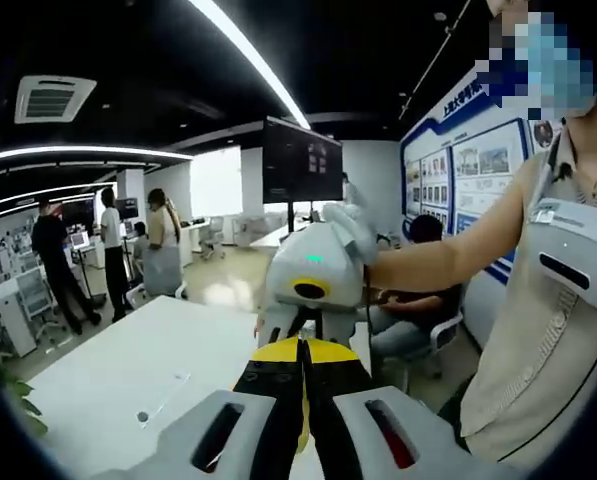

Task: Compare the silicone blocks by pressing each to a similar depth, holding the contact briefly, and releasing to observe deformation and rebound differences across the visible hardness samples.

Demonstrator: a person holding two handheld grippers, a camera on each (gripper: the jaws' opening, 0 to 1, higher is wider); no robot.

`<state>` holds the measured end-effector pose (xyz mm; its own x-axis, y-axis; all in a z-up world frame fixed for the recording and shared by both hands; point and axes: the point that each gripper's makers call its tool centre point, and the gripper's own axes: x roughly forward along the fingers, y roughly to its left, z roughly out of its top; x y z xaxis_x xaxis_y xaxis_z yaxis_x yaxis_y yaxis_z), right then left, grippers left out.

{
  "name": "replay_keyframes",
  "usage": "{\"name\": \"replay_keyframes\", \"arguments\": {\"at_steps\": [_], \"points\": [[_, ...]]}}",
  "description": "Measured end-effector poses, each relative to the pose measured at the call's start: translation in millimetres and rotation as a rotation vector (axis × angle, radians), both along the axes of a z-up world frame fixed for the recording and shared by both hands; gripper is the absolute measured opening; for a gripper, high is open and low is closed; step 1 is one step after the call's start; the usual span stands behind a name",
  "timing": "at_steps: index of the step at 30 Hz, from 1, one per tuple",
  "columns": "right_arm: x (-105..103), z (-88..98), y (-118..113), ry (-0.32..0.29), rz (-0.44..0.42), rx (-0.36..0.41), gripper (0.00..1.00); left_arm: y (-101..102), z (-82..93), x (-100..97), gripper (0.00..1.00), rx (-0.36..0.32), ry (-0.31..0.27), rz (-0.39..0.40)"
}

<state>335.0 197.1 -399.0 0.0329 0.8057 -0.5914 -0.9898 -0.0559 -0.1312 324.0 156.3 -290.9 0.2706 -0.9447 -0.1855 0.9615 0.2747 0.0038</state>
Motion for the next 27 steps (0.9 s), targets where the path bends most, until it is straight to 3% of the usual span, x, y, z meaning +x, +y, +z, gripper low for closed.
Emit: {"name": "replay_keyframes", "arguments": {"at_steps": [12,13,14,27], "points": [[-7.2,1.9,0.0,-0.039,0.007,-0.011,0.06,1.2,0.1,-2.2,0.0,0.01,-0.015,-0.001],[-7.7,0.8,0.2,-0.02,0.004,-0.023,0.06,1.9,-0.3,-1.8,0.0,0.014,-0.015,-0.001],[-6.5,1.5,1.4,-0.045,0.008,-0.02,0.06,2.7,-0.3,-1.0,0.0,0.017,-0.02,0.002],[0.5,1.9,5.7,-0.038,0.009,-0.028,0.07,9.9,0.7,3.6,0.0,0.012,-0.017,0.013]]}}
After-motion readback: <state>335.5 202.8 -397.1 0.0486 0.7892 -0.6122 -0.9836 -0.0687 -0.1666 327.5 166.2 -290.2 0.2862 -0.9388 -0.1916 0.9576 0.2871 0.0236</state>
